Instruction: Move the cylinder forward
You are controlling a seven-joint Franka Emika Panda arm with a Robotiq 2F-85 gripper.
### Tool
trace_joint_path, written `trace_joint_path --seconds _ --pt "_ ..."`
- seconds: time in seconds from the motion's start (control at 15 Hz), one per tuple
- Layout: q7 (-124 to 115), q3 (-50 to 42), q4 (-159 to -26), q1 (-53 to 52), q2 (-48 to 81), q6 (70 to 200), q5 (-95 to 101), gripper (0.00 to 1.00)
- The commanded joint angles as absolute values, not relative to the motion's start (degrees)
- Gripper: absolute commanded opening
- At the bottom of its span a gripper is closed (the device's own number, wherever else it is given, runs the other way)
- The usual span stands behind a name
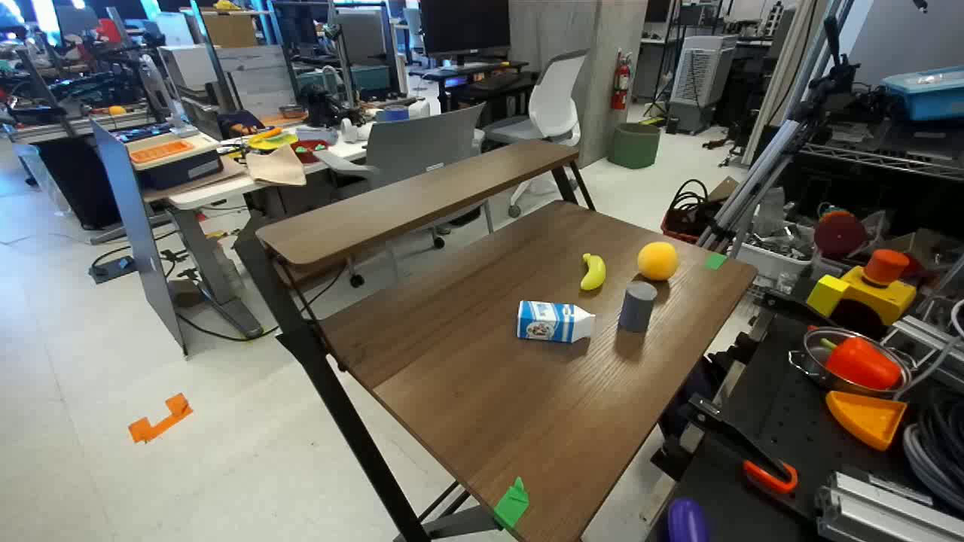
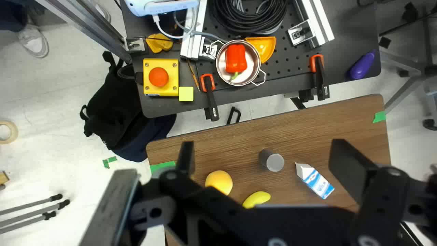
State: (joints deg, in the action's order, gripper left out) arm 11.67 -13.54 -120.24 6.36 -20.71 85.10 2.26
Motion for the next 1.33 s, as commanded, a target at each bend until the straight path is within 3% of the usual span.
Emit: trace_joint_path --seconds 0.0,0.73,1.27 --pt "11.9 -13.0 -120.1 7.1 -20.6 85.0 2.1 1.0" --pt "11.9 -13.0 -120.1 7.1 -20.6 85.0 2.1 1.0" --pt "11.0 -13.3 -125.3 7.0 -20.8 94.1 -1.5 1.0"
